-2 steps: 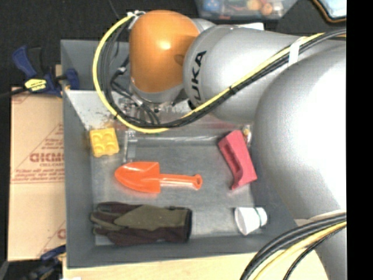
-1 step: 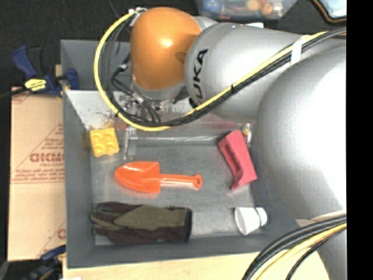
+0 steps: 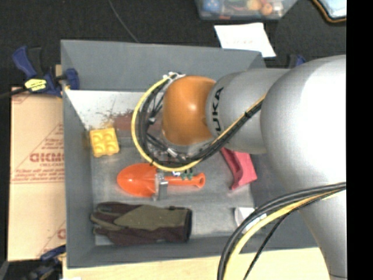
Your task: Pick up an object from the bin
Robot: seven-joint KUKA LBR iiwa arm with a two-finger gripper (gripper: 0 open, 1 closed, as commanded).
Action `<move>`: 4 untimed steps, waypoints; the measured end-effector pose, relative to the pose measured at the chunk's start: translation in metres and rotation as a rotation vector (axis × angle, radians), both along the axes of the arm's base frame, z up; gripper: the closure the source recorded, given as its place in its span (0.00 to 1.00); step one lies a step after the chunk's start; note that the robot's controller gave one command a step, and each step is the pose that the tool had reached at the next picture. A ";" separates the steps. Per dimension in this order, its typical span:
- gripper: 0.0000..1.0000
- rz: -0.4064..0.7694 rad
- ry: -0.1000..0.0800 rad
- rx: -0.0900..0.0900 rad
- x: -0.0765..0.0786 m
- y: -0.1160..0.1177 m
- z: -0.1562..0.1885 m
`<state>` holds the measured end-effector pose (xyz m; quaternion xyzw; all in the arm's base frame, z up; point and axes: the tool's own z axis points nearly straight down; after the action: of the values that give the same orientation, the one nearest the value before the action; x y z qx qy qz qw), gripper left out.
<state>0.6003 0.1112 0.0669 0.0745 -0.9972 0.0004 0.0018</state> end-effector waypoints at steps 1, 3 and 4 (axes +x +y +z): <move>0.00 0.091 -0.020 0.007 -0.021 0.009 0.058; 0.00 -0.117 -0.019 0.012 -0.015 -0.074 0.003; 1.00 0.059 -0.008 0.002 0.011 -0.076 0.005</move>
Offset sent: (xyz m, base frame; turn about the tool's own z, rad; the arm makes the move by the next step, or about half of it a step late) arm -0.0005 -0.0862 0.0331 -0.0458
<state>0.6113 0.0353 0.0716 0.1040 -0.9946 -0.0001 -0.0022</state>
